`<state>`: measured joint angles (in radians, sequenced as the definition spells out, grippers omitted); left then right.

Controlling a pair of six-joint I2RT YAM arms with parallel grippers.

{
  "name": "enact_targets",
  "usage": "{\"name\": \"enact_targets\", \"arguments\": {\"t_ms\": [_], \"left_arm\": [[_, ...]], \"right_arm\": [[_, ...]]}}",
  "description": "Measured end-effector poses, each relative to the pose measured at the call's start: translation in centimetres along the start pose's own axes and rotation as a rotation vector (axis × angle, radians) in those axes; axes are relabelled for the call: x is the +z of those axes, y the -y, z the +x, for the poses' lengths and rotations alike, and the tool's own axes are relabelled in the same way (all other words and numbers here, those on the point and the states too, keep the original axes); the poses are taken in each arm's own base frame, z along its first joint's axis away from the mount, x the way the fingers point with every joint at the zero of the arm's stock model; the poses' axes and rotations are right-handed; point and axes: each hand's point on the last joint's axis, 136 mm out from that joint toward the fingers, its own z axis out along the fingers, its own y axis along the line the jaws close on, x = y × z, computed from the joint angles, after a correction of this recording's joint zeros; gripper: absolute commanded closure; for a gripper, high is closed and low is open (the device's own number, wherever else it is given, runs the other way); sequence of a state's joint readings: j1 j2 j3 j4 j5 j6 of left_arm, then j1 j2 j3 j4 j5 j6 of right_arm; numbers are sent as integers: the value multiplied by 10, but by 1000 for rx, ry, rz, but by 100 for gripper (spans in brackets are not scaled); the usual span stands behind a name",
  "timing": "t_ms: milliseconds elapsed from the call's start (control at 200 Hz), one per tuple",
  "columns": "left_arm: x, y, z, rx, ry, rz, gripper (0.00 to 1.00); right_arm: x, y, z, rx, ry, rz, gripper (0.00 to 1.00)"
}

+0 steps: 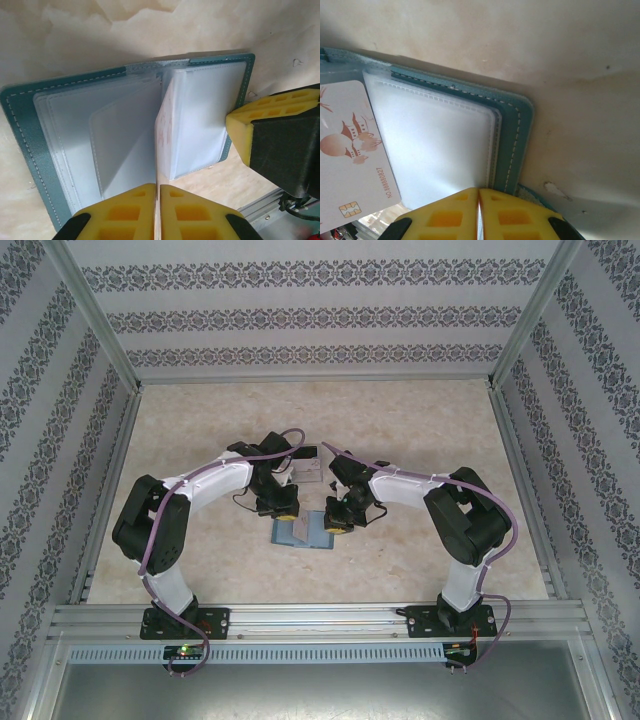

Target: Take the credit cards out of the card holder

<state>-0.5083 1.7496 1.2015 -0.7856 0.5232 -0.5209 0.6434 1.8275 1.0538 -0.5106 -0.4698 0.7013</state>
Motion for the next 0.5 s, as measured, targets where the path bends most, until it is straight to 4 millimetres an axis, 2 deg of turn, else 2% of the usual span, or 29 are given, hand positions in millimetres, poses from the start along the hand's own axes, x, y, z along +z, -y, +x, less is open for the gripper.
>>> {"name": "enact_targets", "arguments": {"t_ms": [500], "left_arm": [[6, 1, 1, -4, -29, 9, 80]], "right_arm": [[0, 0, 0, 0, -2, -1, 88]]}}
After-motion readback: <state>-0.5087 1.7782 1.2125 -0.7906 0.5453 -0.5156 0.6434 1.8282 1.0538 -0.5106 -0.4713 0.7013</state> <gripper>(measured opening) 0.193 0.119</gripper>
